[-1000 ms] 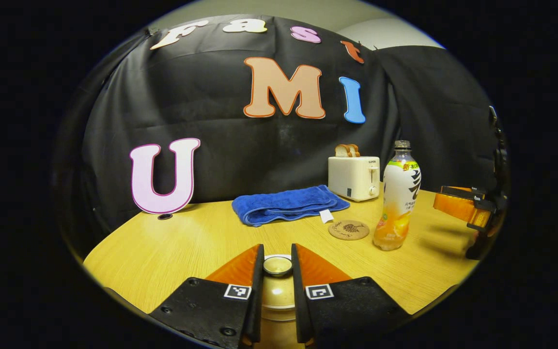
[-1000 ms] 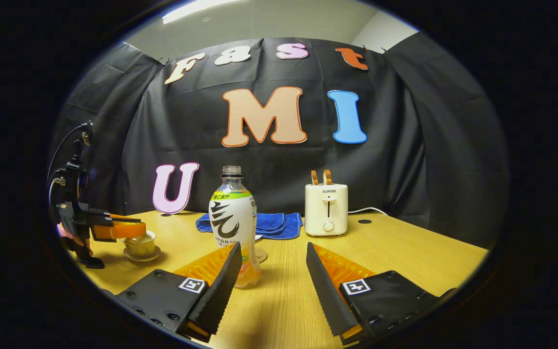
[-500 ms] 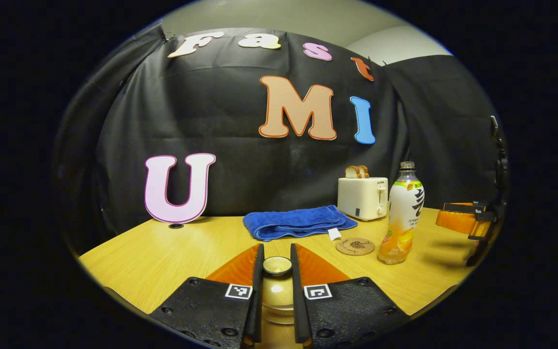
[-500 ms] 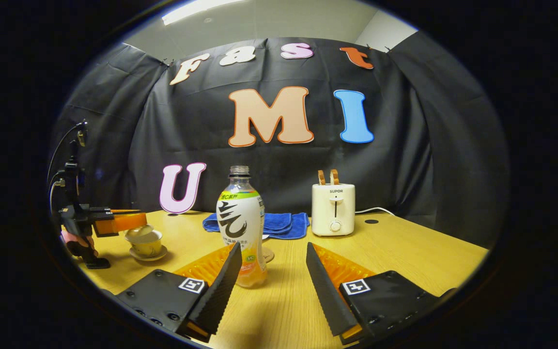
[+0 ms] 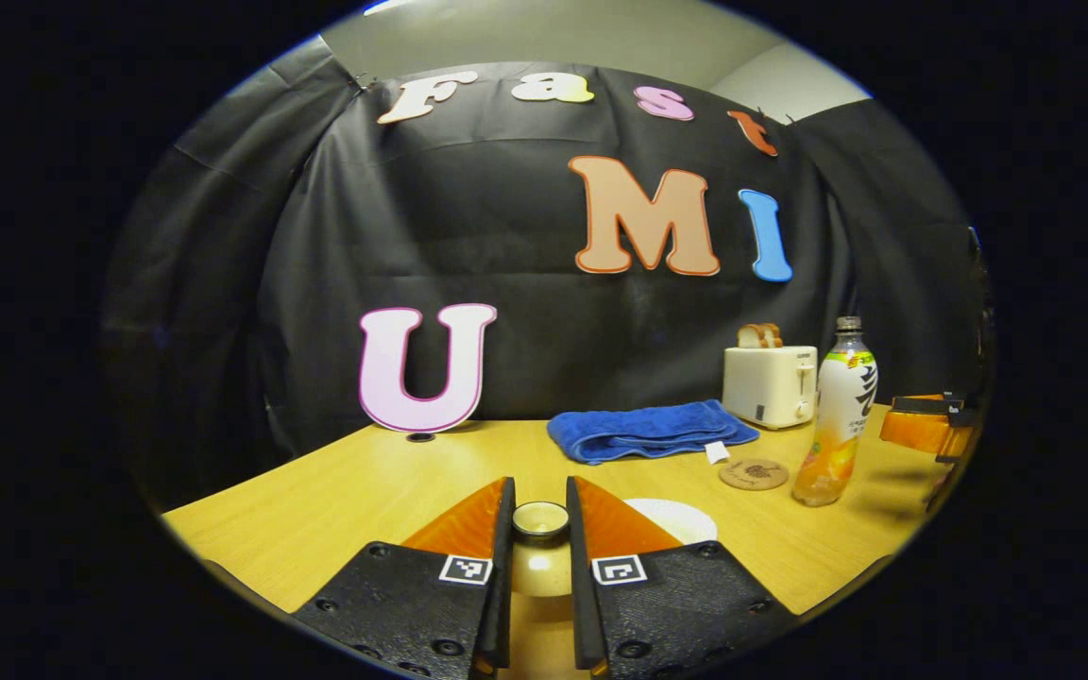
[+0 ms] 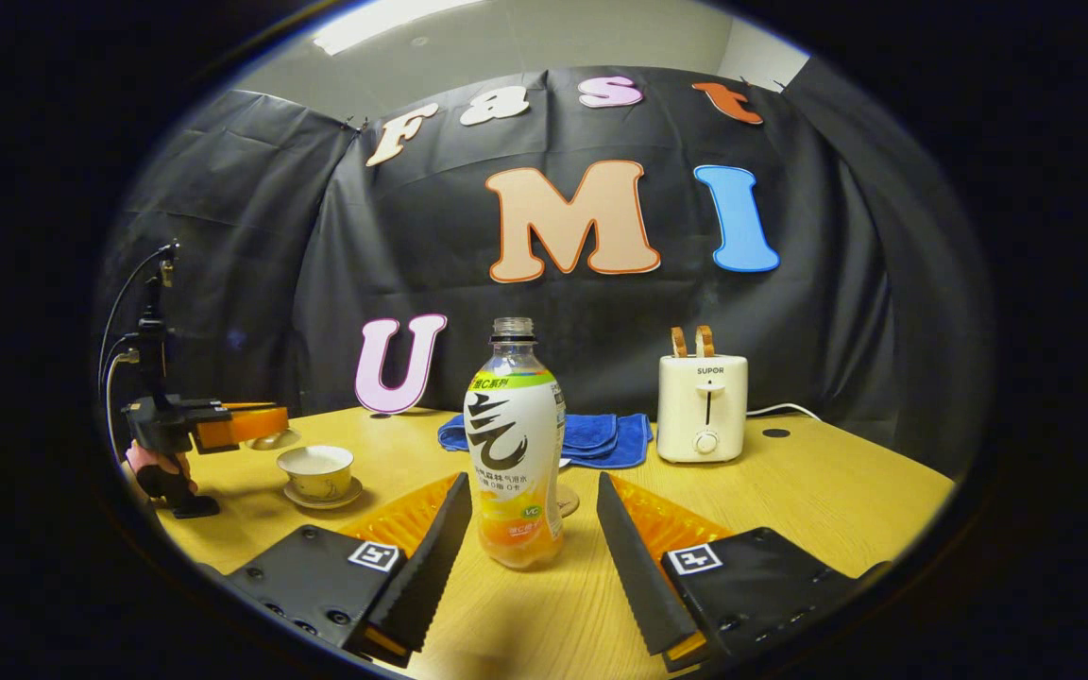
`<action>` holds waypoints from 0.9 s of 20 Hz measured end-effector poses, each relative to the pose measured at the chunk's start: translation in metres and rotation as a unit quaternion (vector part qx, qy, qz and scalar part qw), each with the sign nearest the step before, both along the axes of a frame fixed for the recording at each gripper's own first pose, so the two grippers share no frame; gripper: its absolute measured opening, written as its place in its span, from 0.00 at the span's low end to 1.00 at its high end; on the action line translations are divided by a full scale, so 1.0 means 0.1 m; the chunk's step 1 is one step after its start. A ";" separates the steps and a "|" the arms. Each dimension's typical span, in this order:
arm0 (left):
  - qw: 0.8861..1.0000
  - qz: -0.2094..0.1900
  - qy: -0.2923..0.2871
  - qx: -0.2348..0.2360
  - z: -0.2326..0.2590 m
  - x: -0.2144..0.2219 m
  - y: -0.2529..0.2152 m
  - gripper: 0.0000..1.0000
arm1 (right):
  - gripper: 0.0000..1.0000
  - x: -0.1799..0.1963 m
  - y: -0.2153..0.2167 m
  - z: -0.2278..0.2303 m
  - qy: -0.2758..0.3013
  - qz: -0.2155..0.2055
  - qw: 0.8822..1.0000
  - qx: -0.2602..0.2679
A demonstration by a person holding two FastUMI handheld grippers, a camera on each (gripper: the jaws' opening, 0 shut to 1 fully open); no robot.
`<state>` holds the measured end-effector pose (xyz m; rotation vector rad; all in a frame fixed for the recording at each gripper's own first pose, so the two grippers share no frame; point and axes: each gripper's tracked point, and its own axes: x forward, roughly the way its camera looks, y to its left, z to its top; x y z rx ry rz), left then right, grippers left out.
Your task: Open the teacup lid with one hand, grasp the water bottle and pour water into the teacup with the other hand; after pouring, place the water bottle on the coaster and then close the teacup lid.
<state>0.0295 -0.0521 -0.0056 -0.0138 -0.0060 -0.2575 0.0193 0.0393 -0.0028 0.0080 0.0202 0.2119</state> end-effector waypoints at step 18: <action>0.992 0.129 0.003 0.004 -0.02 -0.01 0.78 0.24 | 0.87 0.58 0.29 -0.42 0.114 0.007 0.993 -0.034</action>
